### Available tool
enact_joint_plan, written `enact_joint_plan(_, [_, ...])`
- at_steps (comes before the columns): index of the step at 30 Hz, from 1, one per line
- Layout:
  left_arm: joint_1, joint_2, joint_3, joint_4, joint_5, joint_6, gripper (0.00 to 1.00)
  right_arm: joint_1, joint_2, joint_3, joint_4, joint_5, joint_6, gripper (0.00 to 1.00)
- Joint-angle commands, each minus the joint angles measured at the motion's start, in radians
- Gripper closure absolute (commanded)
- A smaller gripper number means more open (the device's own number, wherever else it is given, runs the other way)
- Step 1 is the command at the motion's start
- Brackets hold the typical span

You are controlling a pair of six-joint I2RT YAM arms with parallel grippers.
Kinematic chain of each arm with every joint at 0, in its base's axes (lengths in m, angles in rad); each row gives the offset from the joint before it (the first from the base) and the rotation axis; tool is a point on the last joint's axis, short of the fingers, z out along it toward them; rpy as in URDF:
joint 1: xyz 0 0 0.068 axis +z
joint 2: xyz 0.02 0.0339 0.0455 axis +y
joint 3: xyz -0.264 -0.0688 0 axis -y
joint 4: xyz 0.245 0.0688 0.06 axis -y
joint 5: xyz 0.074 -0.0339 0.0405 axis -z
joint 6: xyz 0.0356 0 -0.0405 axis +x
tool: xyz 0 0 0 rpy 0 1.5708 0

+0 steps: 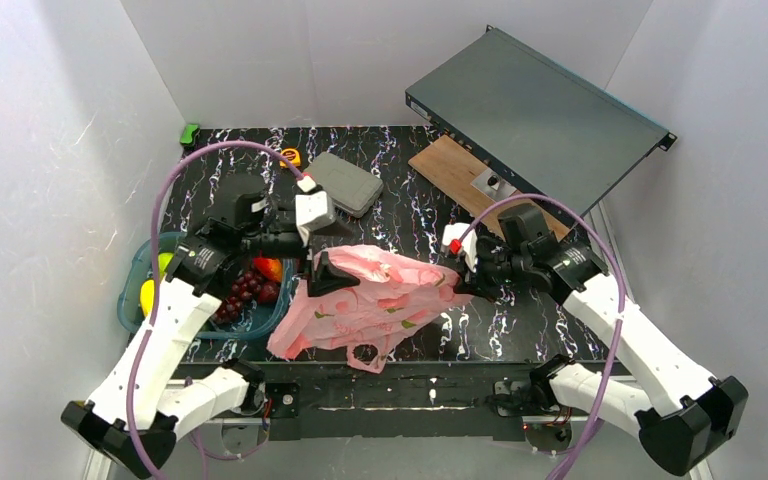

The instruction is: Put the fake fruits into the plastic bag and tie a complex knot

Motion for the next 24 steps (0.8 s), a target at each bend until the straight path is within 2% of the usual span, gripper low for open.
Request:
enact_joint_plan(1, [-0.123,0.059,0.09,-0.073,-0.107,0.103,0.02,0.007,0.036,0.109,-0.018,-0.084,0.064,0.99])
enact_joint_plan(2, [-0.142,0.075,0.101,-0.077,-0.13,0.108,0.03,0.016,0.041,0.126,-0.026,-0.086,0.068,0.99])
enact_joint_plan(3, [-0.149,0.092,0.113,-0.077,-0.153,0.094,0.18,0.02,0.046,0.147,-0.044,-0.09,0.073,0.99])
enact_joint_plan(5, [-0.105,0.121,0.136,-0.056,-0.209,0.007,0.79,0.021,0.047,0.186,-0.114,-0.103,0.087,0.99])
enact_joint_plan(6, [-0.033,0.135,0.137,-0.025,-0.183,-0.053,1.0,0.022,0.043,0.189,-0.154,-0.114,0.09,0.99])
enact_joint_plan(9, [0.194,0.215,0.132,0.06,-0.131,-0.197,1.0,0.022,0.003,0.122,-0.222,-0.136,0.099,0.99])
enact_joint_plan(12, [0.248,0.352,0.2,0.029,-0.185,-0.174,1.0,0.022,-0.02,0.061,-0.19,-0.169,0.168,0.99])
enact_joint_plan(17, [0.25,0.498,0.31,0.05,-0.278,-0.238,0.31,0.022,0.068,0.128,-0.045,-0.253,0.404,0.99])
enact_joint_plan(19, [0.26,0.473,0.314,0.071,-0.3,-0.238,0.11,0.018,0.108,0.166,-0.002,-0.244,0.501,0.99])
enact_joint_plan(20, [0.271,0.439,0.297,0.086,-0.283,-0.236,0.04,0.012,0.114,0.172,0.03,-0.242,0.552,0.99])
enact_joint_plan(24, [0.283,0.225,0.167,0.099,-0.28,-0.176,0.02,0.0,0.101,0.132,0.192,-0.195,0.746,0.99])
